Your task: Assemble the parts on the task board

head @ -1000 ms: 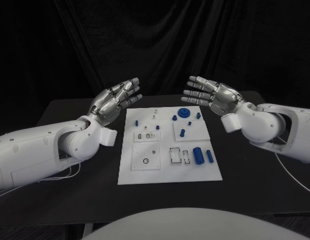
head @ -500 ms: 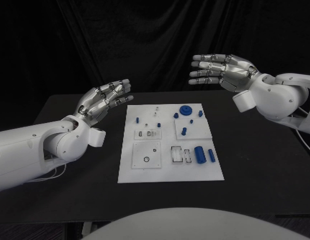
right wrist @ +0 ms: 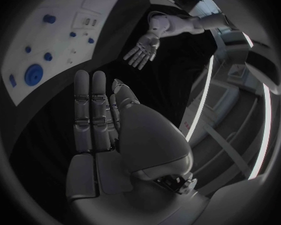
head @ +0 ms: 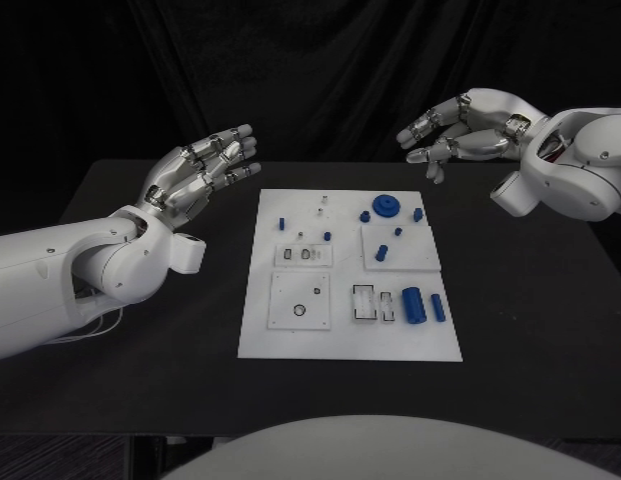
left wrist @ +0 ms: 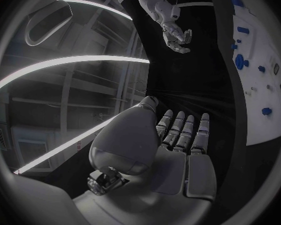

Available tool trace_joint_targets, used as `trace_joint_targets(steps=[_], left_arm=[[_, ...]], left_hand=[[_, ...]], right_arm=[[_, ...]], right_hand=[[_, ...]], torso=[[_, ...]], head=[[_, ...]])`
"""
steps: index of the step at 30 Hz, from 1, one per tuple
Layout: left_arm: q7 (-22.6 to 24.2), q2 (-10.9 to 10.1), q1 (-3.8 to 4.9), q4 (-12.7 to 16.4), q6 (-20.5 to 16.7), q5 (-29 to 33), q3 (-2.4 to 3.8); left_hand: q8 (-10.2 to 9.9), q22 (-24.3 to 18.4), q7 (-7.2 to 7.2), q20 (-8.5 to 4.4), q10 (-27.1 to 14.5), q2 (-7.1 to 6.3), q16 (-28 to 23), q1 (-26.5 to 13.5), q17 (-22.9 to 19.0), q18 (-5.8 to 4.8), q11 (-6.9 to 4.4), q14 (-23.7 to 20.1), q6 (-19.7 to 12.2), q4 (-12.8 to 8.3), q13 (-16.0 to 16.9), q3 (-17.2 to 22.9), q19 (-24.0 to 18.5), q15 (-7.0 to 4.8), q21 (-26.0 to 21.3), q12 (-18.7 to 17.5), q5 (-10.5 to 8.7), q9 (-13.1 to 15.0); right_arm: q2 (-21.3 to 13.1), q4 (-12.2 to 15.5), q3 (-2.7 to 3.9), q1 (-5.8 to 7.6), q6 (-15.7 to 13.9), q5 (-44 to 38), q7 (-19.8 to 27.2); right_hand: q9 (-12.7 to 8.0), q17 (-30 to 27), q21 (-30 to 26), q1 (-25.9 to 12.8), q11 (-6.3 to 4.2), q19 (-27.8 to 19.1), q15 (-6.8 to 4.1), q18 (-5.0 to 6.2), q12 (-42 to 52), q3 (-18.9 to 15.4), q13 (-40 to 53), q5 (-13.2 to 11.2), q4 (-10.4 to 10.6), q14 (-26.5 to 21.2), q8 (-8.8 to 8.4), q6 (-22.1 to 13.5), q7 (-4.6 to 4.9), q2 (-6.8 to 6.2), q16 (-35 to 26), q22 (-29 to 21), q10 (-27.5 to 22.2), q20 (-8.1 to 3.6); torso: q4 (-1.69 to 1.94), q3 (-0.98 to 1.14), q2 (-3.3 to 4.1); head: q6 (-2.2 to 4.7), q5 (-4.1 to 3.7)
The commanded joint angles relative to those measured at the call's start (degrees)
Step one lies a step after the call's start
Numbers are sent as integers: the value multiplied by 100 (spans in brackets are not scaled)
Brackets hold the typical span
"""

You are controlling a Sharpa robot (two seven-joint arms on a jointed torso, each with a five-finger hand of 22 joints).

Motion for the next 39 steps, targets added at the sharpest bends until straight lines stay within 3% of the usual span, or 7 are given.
trace_joint_targets(steps=[1, 5, 8, 16, 24, 30, 39], left_arm=[[1630, -78, 27, 74, -33, -43, 9], [1635, -164, 47, 154, -25, -3, 21], [1634, -223, 55, 235, -15, 59, 25], [1649, -342, 62, 392, -29, 142, 35], [1737, -503, 62, 592, -112, 141, 53], [1730, -529, 62, 614, -79, 204, 60], [1731, -568, 61, 643, -37, 270, 62]], left_hand=[[-107, -56, -204, 0, -133, 14, -166, -149, -23, -83, -3, -166, -227, 33, -14, -42, -177, -40, -114, -112, -88, -20], [-138, -105, -241, -7, -222, 62, -278, -164, -38, -59, -33, -272, -257, 20, -22, -37, -345, -71, -222, -184, -96, -19], [-133, -116, -173, -3, -240, 81, -287, -145, -37, -43, -38, -285, -208, 14, -22, -18, -383, -74, -247, -190, -87, -12], [-128, -125, -101, 0, -238, 88, -279, -129, -35, -26, -43, -285, -162, 10, -19, -2, -421, -75, -274, -177, -61, -6], [-137, -213, -38, -107, -262, 65, -502, -117, -69, 125, -81, -518, -115, 12, -19, 26, -890, -230, -589, -150, -13, -6], [-133, -231, 20, -146, -275, 66, -557, -113, -78, 230, -123, -585, -69, 9, -20, 35, -993, -280, -662, -138, -6, -2], [-127, -231, 64, -118, -275, 73, -529, -98, -72, 256, -110, -571, -30, 2, -19, 48, -1002, -250, -670, -129, 4, 2]], right_arm=[[-9, 78, 4, 13, -677, -1957, -718], [-20, 155, 4, 18, -720, -2864, -1107], [-31, 200, 4, 19, -687, -3559, -1347], [-37, 239, 4, 15, -628, -4898, -1639], [7, 340, 4, 9, -905, -5912, -1710], [54, 348, 4, 8, -865, -6127, -1731], [77, 359, 4, 5, -826, -6189, -1706]], right_hand=[[14, 188, 309, 22, 3, 69, -46, 44, -252, 155, 4, -53, 203, -11, -201, 103, -8, -131, 235, 399, 199, 11], [28, 381, 640, -75, 10, 205, -30, -6, -500, 303, 15, -273, 501, -5, -434, 133, -85, -335, 466, 920, 300, 26], [45, 499, 1089, -167, -15, 580, -51, -114, -571, 325, 20, -422, 621, 124, -486, 190, -132, -428, 663, 1627, 326, 13], [96, 1524, 2342, -272, -120, 1542, -149, -424, -786, 559, 27, -603, 884, 541, -664, 345, -272, -676, 1742, 3577, 685, -76], [118, 2204, 2631, -318, -195, 1774, -203, -504, -919, 673, 30, -649, 961, 761, -745, 387, -419, -799, 2186, 4070, 973, -115], [121, 2262, 2649, -350, -212, 1780, -219, -507, -982, 692, 27, -693, 990, 776, -770, 386, -445, -835, 2223, 4104, 1000, -132], [129, 2458, 2687, -450, -219, 1805, -225, -520, -1070, 710, 34, -837, 1065, 824, -803, 404, -438, -909, 2326, 4188, 1054, -142]], torso=[[57, -71, 339], [197, -170, 544], [239, -195, 635], [283, -221, 827], [320, -256, 1022], [336, -274, 1093], [328, -264, 1170]], head=[[1, -31], [1, -207], [1, -263], [1, -392], [244, -482], [306, -532], [472, -579]])
